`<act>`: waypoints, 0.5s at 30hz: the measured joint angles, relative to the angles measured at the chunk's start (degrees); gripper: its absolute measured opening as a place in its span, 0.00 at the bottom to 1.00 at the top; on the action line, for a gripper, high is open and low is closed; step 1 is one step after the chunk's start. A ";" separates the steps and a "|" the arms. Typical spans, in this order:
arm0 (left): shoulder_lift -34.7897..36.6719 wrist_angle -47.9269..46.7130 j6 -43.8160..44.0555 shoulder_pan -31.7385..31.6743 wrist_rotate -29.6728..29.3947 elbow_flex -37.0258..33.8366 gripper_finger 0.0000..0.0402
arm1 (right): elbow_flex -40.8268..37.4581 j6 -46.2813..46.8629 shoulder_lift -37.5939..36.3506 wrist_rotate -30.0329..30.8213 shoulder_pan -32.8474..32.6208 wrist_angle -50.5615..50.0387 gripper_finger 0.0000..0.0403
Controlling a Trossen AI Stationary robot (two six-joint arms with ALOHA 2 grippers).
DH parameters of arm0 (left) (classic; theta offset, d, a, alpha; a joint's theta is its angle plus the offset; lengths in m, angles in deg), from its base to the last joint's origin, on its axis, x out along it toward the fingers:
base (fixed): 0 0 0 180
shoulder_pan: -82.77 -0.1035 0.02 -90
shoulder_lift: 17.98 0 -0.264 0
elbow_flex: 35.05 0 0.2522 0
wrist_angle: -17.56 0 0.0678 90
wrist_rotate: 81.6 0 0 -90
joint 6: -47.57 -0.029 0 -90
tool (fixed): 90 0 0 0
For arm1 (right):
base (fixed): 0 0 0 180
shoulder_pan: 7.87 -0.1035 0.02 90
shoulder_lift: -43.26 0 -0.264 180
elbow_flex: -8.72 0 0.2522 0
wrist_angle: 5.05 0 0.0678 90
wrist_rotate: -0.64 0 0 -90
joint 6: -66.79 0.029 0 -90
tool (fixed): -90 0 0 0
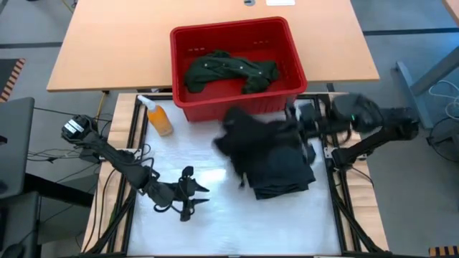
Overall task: Fold Laundry from Bin
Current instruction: Fold the black shirt
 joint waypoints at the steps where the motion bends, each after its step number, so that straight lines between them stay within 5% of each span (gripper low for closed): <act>1: 0.00 -0.02 0.08 0.59 -0.36 0.00 0.35 | -1.16 -0.74 0.94 2.42 -1.86 1.20 0.10; 8: 0.00 -1.18 0.95 4.08 -6.45 0.00 0.35 | -11.12 4.98 10.36 19.80 -10.14 3.44 0.10; 15: 0.00 -8.21 5.30 6.16 -9.85 0.00 0.35 | -22.42 27.24 20.22 24.02 -13.86 3.53 0.10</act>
